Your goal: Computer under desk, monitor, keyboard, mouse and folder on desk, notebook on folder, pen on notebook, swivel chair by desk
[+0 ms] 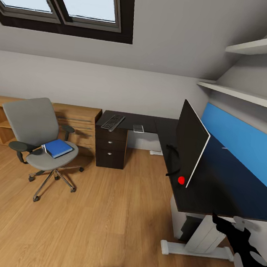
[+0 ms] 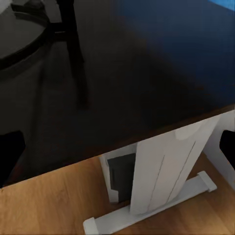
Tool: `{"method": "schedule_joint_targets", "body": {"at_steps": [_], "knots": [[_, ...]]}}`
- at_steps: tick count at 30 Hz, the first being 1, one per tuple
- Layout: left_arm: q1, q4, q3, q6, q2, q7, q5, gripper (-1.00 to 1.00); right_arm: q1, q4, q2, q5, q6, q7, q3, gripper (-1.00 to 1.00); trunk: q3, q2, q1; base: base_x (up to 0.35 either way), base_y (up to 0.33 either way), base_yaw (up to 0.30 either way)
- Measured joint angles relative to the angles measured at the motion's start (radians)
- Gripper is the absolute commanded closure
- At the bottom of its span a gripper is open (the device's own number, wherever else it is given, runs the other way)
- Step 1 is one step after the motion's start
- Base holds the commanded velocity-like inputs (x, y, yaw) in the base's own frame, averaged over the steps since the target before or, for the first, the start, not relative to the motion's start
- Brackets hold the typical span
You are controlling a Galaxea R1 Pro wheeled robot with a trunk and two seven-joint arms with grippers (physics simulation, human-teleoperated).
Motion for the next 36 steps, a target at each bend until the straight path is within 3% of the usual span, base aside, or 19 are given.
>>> {"method": "schedule_joint_targets", "body": {"at_steps": [3,10,17,23,36], "knots": [[0.000,0.000,0.000,0.000,0.000,0.000,0.000,-1.00,0.000,-0.041,0.010,0.001,0.001,0.001,0.006,-1.00,0.000,0.000,0.000,0.000,0.000,0.000],[0.000,0.000,0.000,-0.001,0.000,0.000,-0.001,-1.00,0.001,-0.170,0.044,0.005,0.004,0.002,0.062,-1.00,0.000,0.000,0.000,0.000,0.000,0.000],[0.000,0.000,-0.001,-0.001,-0.001,0.000,-0.002,-1.00,0.007,-0.225,0.050,0.005,0.025,0.004,0.104,-1.00,0.000,0.000,0.000,0.000,0.000,0.000],[0.000,0.000,-0.001,-0.001,-0.001,0.000,-0.002,-1.00,0.009,-0.240,0.049,0.025,0.029,0.004,0.173,-1.00,0.000,0.000,0.000,0.000,0.000,0.000],[0.000,0.000,-0.001,-0.018,-0.001,0.000,-0.003,-1.00,0.009,-0.239,0.050,0.055,-0.020,0.004,0.194,-1.00,0.000,0.000,0.000,0.035,0.000,0.000]]}}
